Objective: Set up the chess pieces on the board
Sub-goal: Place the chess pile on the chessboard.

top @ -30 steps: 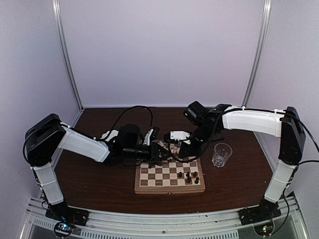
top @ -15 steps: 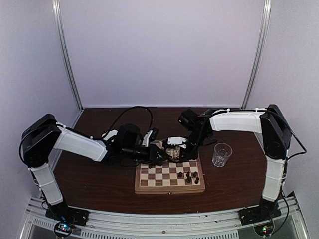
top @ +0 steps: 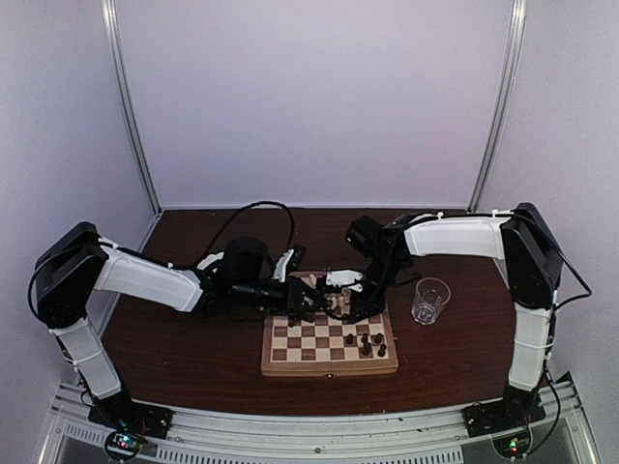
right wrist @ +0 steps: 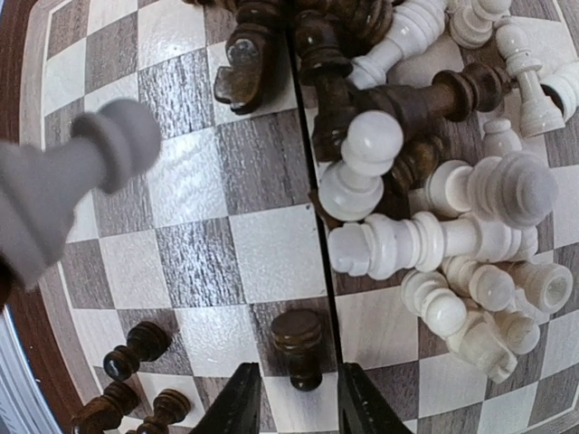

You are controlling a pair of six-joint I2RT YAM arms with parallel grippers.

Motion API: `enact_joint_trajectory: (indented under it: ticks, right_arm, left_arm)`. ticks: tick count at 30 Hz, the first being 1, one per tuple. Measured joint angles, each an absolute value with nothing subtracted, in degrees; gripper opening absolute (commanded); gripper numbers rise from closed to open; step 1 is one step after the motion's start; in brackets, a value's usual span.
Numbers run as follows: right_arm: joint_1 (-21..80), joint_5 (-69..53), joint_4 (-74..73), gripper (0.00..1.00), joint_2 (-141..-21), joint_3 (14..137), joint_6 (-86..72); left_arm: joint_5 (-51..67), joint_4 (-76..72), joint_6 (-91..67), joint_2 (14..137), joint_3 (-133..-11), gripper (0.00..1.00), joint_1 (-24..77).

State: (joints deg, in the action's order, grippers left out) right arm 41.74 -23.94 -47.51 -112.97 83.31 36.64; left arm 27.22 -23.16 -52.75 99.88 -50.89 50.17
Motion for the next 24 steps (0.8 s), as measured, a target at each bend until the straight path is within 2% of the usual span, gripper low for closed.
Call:
enact_joint_trajectory:
  ticks: [7,11,19,24]
  right_arm:
    - [40.6,-24.9,-48.4,0.36,-107.7,83.3,36.9]
    - [39.4,-27.8,-48.4,0.48,-101.1,83.3,37.2]
    - [39.2,-36.5,-49.1,0.5,-97.8,84.4,36.8]
    - [39.2,-39.9,-47.4,0.51,-97.8,84.4,35.6]
  left_arm:
    - [27.4,-22.5,-52.7,99.5,-50.9,0.04,50.2]
    - [28.8,-25.7,-54.1,97.9,-50.9,0.04,50.2]
    - [31.8,-42.6,-62.8,98.0,-50.9,0.04,50.0]
    - [32.4,-57.5,-72.5,102.3,-50.9,0.04,49.7]
